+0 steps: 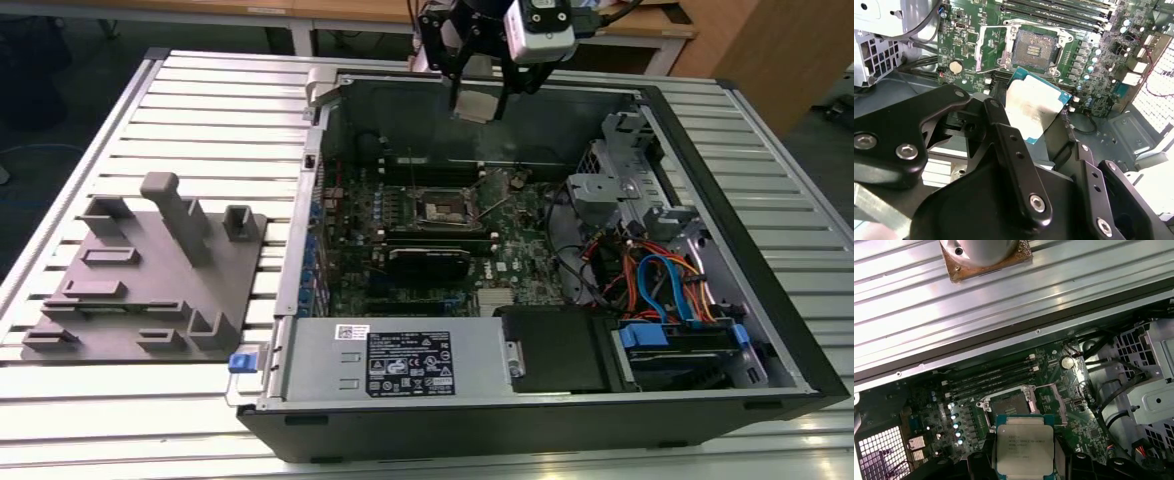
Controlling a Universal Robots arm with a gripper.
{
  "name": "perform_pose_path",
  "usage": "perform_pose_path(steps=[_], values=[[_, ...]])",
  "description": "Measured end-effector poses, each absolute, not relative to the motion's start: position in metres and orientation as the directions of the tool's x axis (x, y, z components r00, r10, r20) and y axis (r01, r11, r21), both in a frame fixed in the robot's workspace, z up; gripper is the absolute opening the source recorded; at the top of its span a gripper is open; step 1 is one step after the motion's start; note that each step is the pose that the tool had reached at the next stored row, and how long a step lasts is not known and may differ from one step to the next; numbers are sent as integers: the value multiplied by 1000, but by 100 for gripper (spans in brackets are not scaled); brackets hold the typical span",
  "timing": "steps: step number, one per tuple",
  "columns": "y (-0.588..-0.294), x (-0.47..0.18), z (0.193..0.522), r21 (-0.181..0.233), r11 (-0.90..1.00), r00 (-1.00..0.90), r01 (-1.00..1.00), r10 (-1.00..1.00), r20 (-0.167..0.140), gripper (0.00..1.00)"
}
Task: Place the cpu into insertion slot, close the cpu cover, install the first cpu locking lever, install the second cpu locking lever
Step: 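Place the cpu into insertion slot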
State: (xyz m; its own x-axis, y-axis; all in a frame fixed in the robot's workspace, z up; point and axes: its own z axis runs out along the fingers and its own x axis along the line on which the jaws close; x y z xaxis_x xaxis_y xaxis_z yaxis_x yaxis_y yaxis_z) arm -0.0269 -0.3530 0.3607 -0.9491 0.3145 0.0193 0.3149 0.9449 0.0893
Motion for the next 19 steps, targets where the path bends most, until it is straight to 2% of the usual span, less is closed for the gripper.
perform_pose_path(steps=[19], values=[[-353, -27, 361, 89, 923, -928, 373, 373, 19, 54]])
